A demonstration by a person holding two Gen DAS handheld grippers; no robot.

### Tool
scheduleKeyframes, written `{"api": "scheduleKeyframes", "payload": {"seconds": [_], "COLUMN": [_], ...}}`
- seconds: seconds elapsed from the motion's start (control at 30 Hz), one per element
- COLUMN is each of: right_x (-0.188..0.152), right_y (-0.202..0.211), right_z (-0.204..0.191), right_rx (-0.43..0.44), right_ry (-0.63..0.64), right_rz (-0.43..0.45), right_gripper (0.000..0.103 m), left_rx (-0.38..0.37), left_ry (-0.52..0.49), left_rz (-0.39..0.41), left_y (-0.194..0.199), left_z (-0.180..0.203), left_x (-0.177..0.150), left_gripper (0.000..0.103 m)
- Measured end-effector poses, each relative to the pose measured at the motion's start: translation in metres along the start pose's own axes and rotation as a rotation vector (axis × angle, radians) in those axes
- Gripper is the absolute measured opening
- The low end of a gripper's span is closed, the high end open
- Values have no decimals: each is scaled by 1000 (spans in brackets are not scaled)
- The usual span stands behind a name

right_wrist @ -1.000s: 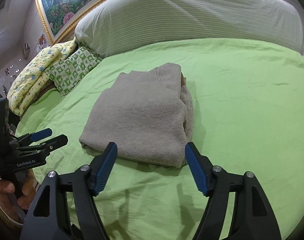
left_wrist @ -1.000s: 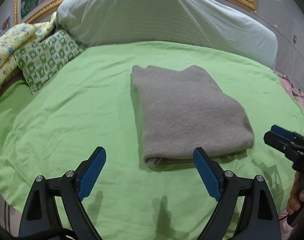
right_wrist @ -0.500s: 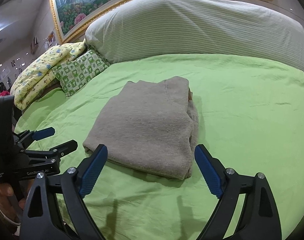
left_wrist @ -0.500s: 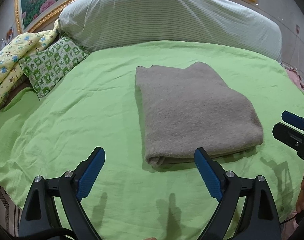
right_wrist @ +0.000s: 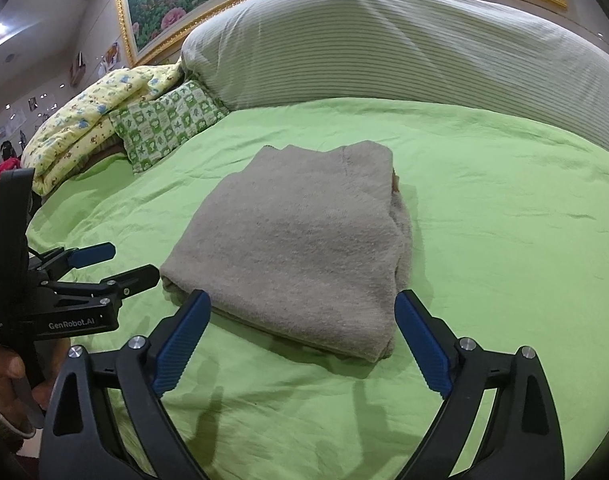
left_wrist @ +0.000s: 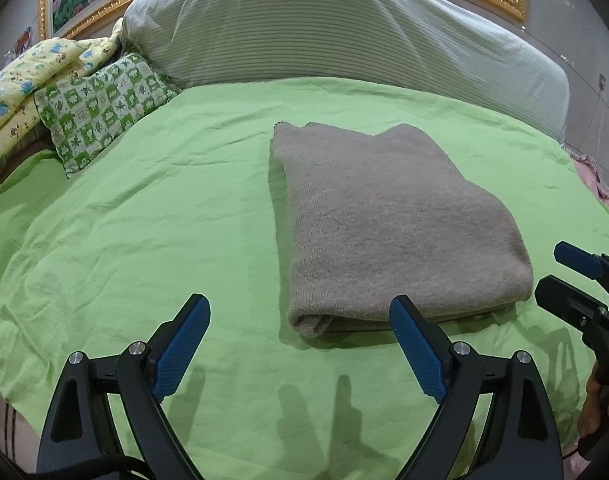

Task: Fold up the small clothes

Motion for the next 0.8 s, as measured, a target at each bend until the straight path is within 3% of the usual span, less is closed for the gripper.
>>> {"api": "scheduleKeyframes", "payload": {"seconds": [0.8], "right_x": [2], "right_y": [-17], "right_z": [0], "right_rx": [14], "right_ry": [-4], "right_rz": [15], "right_gripper": [96], "left_rx": [-20], "left_ry": [8], "left_rz": [1], "left_y": [-11], "left_z": [-2], "left_x": [5], "left_gripper": [92]}}
Point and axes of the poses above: each gripper's, at about its wrist camera, not at the fingertips, and y roughly against the way its jaws point, z to its right, x to its top, the point moved 1 cm from there along -y, roughly the way its jaws point, and after that the axes turned 14 degrees about z, right-handed, at the moved point
